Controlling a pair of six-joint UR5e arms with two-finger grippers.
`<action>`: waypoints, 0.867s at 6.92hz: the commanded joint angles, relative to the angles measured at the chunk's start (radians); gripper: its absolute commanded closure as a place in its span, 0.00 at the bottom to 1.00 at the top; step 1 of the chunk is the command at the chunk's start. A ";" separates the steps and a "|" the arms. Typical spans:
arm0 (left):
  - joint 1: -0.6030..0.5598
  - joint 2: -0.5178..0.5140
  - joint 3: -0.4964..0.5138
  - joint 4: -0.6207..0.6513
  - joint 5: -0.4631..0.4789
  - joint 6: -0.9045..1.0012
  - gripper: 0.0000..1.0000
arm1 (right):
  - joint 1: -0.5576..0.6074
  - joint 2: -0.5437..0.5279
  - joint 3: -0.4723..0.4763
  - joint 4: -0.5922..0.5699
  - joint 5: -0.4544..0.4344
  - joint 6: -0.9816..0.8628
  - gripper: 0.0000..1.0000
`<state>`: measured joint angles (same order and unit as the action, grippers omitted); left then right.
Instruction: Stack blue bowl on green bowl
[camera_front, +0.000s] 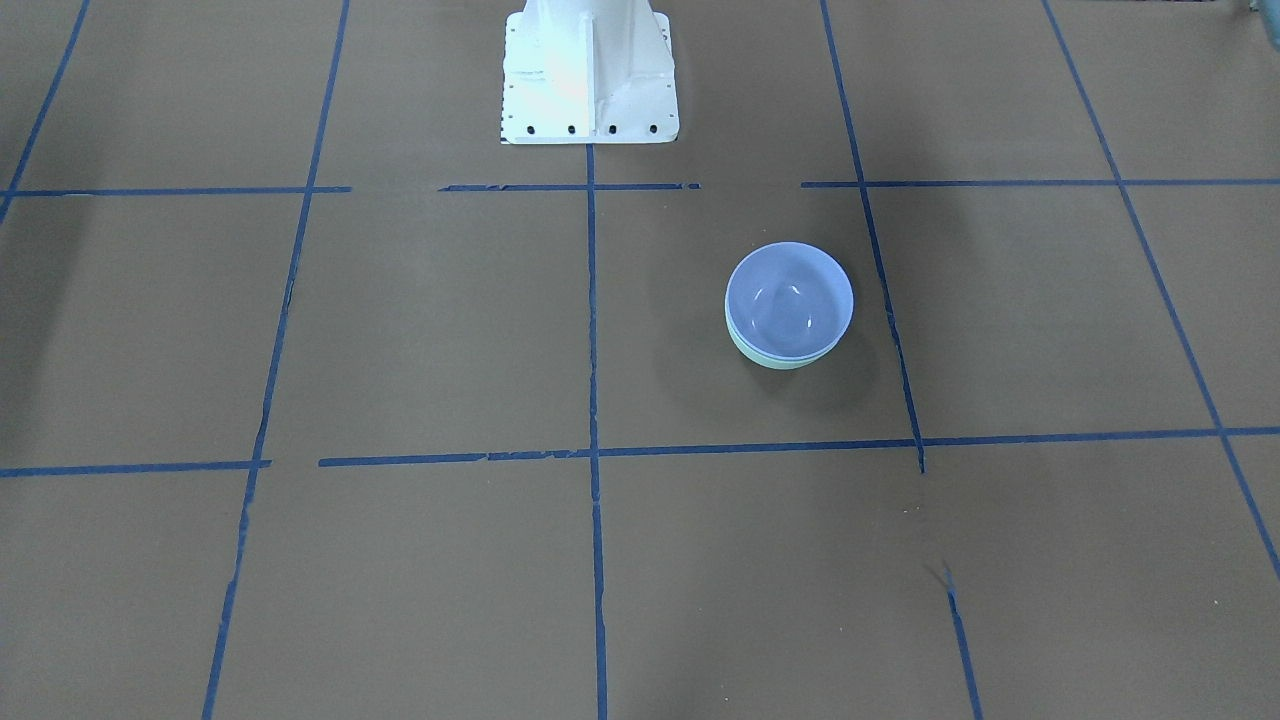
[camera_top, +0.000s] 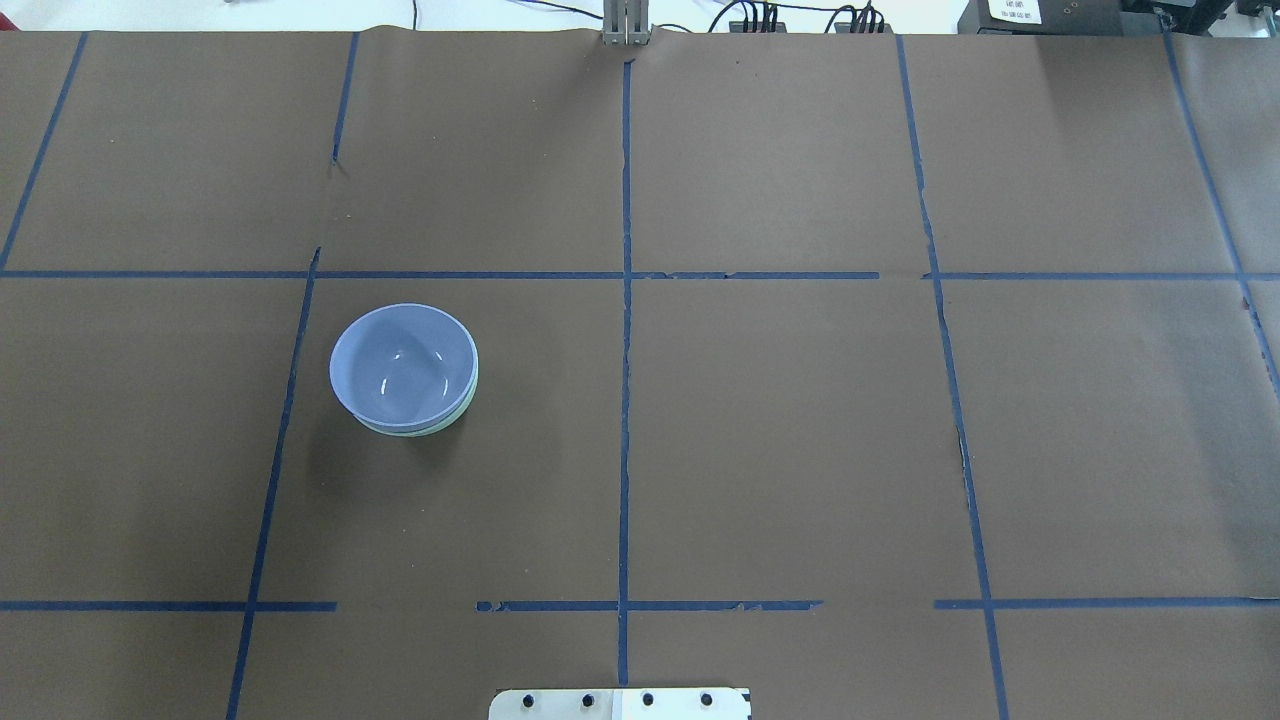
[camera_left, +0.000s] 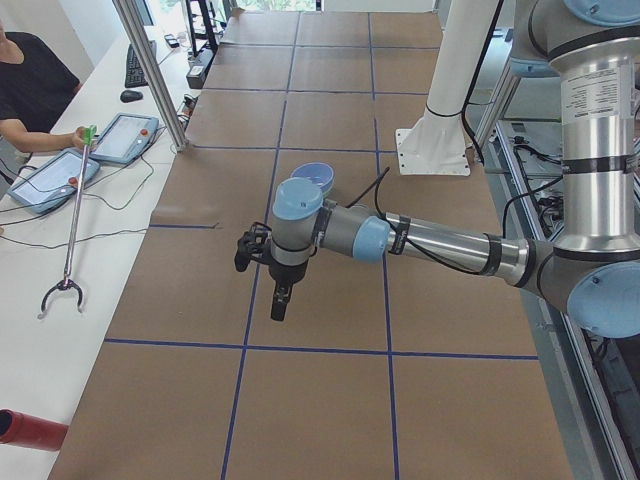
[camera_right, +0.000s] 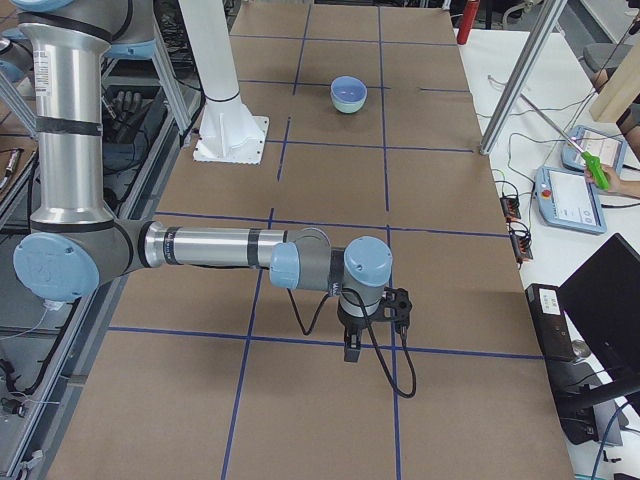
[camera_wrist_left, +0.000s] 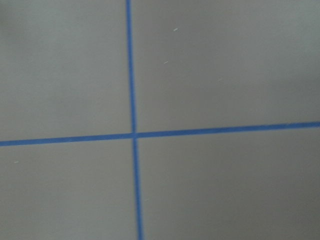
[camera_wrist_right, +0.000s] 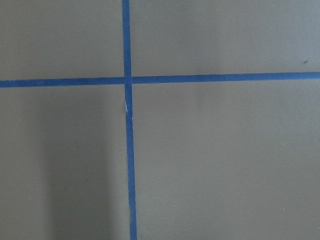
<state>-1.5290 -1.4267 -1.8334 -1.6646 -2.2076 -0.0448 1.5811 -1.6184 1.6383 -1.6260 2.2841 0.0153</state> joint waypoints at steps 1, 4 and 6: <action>-0.049 0.014 0.112 0.005 -0.110 0.161 0.00 | -0.001 0.000 0.000 0.000 0.000 0.000 0.00; -0.048 -0.007 0.144 0.005 -0.116 0.151 0.00 | -0.001 0.000 0.000 0.000 0.000 0.000 0.00; -0.048 -0.009 0.143 0.006 -0.115 0.148 0.00 | 0.000 0.000 0.000 0.000 0.000 0.000 0.00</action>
<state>-1.5778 -1.4333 -1.6907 -1.6605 -2.3226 0.1044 1.5805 -1.6184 1.6383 -1.6260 2.2841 0.0153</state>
